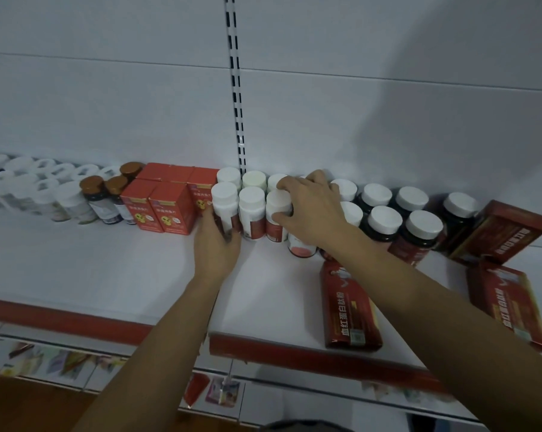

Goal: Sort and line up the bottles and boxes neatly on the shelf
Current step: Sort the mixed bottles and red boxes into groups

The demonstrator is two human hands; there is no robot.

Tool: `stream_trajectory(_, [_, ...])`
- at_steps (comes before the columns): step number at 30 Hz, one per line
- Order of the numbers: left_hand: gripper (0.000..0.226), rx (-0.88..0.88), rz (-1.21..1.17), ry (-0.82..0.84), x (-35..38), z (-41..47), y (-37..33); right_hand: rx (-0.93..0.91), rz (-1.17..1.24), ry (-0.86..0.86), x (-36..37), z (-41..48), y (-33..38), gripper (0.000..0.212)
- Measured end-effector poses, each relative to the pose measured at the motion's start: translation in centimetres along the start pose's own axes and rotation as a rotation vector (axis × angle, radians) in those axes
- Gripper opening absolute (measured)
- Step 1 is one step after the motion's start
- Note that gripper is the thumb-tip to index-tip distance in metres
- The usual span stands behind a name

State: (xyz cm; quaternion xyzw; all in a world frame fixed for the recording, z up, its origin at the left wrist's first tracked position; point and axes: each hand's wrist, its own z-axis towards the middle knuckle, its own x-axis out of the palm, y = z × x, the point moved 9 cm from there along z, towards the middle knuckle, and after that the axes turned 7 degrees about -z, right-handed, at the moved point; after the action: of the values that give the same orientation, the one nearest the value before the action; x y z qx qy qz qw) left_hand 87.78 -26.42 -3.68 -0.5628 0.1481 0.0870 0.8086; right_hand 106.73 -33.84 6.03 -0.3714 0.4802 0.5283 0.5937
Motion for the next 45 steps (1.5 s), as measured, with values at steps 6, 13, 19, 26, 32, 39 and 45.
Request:
stream_trajectory(6, [0.054,-0.059,-0.006,-0.002,0.0,0.1,0.4,-0.058,0.082,-0.029,-1.2,-1.0,0.0,0.071])
stream_trajectory(13, [0.066,-0.089,-0.064,0.01,0.0,0.1,0.7,-0.052,-0.069,-0.04,-3.8,-4.5,-4.1,0.087])
stream_trajectory(19, [0.04,0.355,0.157,-0.188,-2.4,-2.7,-7.8,-0.002,-0.097,-0.027,-4.6,-8.8,-8.1,0.078])
stream_trajectory(26, [0.054,0.627,0.256,0.876,8.3,-11.1,-15.3,0.014,-0.055,-0.175,-5.8,-15.7,-10.8,0.03])
stream_trajectory(32, [0.097,1.035,0.728,1.289,15.2,-18.1,-15.5,0.145,-0.007,-0.034,-3.7,-20.5,-15.7,0.026])
stream_trajectory(39, [0.054,0.895,0.187,1.111,18.7,-17.9,-20.7,0.409,0.079,-0.153,-5.7,-24.5,-22.3,0.018])
stream_trajectory(45, [0.046,0.168,-0.387,1.03,22.8,-17.3,-20.9,0.788,0.298,-0.278,-6.0,-26.7,-31.1,0.036])
